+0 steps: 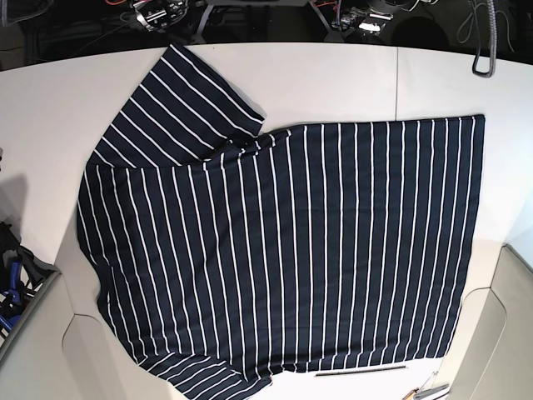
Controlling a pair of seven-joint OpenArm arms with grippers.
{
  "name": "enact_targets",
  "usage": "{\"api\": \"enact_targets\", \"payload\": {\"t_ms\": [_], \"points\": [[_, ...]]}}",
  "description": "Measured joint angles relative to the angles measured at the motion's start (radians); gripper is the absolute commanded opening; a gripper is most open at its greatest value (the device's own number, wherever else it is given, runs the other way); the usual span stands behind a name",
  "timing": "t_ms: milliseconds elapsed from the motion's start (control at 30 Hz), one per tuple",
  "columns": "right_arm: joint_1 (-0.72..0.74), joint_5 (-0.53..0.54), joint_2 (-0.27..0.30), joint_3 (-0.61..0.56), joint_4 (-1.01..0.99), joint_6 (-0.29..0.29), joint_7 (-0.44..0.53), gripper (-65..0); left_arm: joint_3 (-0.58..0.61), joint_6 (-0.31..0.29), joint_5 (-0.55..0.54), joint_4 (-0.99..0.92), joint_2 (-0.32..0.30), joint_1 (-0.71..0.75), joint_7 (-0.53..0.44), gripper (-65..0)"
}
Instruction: Fold the T-shirt properly
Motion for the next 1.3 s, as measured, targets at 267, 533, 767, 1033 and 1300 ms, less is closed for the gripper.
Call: {"api": "enact_targets", "payload": {"t_ms": [267, 533, 767, 1033, 1300], "points": [[0.0, 0.0, 0.0, 0.0, 0.014, 0.0, 0.0, -59.7, -0.001, -0.018, 0.005, 0.016, 0.0, 0.0, -0.004, -56.8], [-0.001, 0.0, 0.003, 0.0, 0.014, 0.0, 0.0, -59.7, -0.001, -0.13, 0.007, 0.016, -0.002, 0.0, -0.003, -56.8], [-0.02, 0.0, 0.014, 0.0, 0.021, 0.002, -0.001, -59.7, -0.001, -0.178, 0.026, 0.024, -0.002, 0.018, -0.003, -56.8], [-0.052, 0.0, 0.038, 0.0, 0.056, 0.003, 0.001, -59.7, -0.001, -0.179, 0.024, 0.163, -0.035, 0.142, -0.006, -56.8], [-0.142, -0.001, 0.082, 0.0, 0.172, 0.052, -0.003, -59.7, -0.001, -0.179, 0.026, 0.306, -0.089, 0.259, -0.018, -56.8]]}}
